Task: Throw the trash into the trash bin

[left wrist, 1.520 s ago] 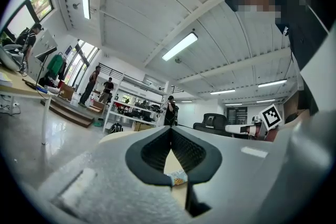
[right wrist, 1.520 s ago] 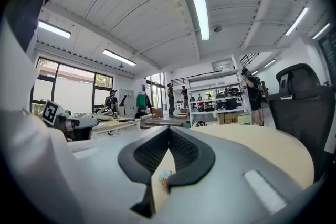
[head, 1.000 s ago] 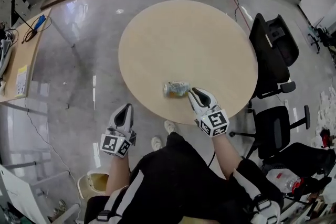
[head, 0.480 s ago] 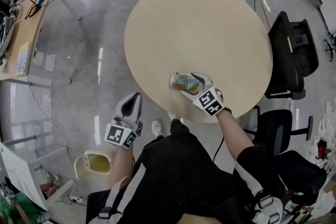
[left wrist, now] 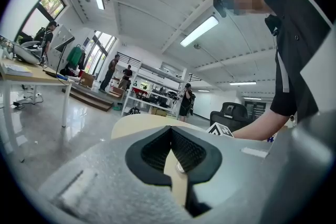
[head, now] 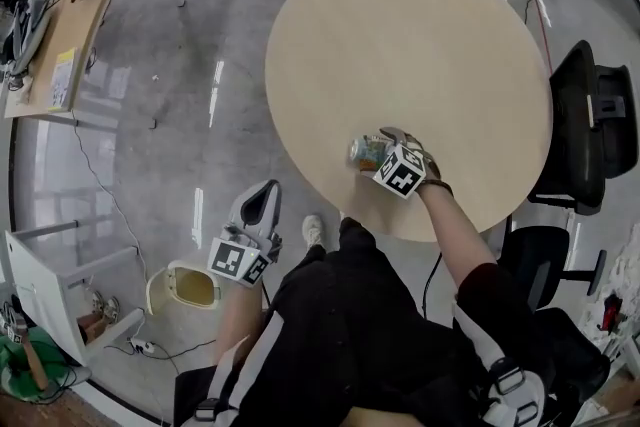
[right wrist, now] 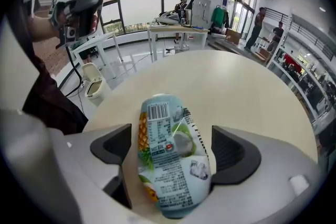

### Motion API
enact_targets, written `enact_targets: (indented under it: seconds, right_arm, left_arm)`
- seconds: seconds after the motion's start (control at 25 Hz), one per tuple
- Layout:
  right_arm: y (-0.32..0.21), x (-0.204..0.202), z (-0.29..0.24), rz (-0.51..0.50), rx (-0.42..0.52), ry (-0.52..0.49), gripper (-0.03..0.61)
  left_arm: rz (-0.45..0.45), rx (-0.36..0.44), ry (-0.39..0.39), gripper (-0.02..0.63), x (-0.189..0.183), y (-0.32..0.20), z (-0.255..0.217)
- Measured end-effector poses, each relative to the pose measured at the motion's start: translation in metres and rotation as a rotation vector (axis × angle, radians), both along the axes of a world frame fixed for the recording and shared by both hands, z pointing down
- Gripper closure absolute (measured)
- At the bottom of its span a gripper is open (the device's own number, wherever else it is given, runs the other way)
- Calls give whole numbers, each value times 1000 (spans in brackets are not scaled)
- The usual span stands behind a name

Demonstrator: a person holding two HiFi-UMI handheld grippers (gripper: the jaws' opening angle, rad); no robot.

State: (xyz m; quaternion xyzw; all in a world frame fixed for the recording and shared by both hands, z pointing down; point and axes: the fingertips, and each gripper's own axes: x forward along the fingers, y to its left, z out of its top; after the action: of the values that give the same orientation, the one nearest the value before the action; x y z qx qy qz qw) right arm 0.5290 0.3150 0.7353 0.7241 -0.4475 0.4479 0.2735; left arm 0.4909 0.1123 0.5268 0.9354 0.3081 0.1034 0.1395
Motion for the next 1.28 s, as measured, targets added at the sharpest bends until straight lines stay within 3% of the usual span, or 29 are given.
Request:
enact_targets:
  seconds: [0.4, 0.88, 1.08, 1.28]
  right_arm:
    - [-2, 1, 16, -19, -57, -119, 137]
    - [1, -12, -3, 45, -33, 4, 141]
    - [-2, -2, -39, 138, 43, 95, 141]
    - [-11, -2, -89, 327, 234, 195, 143]
  left_arm:
    - [-36, -25, -23, 614, -5, -16, 6]
    - [5, -32, 0, 614, -8, -17, -1]
    - [12, -36, 30, 614, -9, -18, -11]
    - [18, -60, 75, 614, -13, -22, -29]
